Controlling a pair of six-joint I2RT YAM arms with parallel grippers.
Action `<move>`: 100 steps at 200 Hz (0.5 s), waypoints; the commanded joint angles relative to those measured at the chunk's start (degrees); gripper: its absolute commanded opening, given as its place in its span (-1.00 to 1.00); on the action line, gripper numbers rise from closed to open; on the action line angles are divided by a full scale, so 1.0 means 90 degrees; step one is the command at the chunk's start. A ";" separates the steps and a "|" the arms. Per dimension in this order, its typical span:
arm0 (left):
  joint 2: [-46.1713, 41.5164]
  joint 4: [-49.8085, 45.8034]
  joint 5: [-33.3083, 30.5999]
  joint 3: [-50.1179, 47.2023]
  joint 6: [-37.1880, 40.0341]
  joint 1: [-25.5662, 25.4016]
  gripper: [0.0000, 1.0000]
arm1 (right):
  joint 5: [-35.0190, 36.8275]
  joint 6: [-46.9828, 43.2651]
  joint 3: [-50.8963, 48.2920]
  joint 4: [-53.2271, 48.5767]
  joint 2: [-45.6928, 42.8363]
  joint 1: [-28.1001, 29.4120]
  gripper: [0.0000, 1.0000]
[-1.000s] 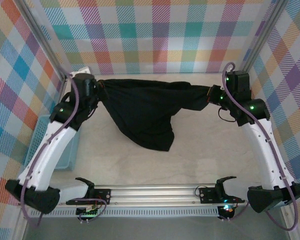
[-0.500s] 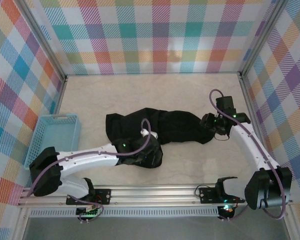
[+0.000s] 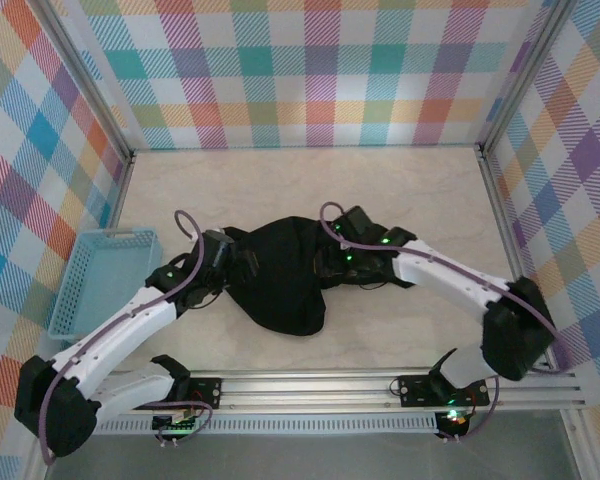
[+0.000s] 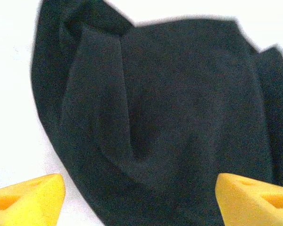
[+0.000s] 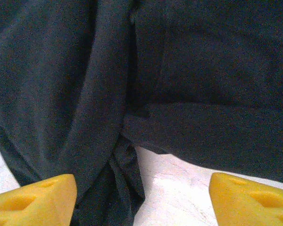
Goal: Fold the inside-out t-shirt
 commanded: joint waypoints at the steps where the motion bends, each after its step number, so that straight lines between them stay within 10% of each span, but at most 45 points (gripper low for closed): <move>1: 0.0327 0.0404 0.0932 -0.0033 0.0024 -0.0239 0.60 | -0.0332 0.0379 -0.0029 0.0218 0.0301 0.0035 0.34; 29: 0.0737 0.0406 -0.0001 0.0309 0.0327 -0.1587 0.66 | -0.0745 0.0428 -0.0603 0.0825 0.0142 0.0190 0.18; 100: 0.1412 0.1297 -0.0061 0.0021 0.0128 -0.2284 0.61 | -0.1502 0.0740 -0.1279 0.1715 0.0480 0.0442 0.00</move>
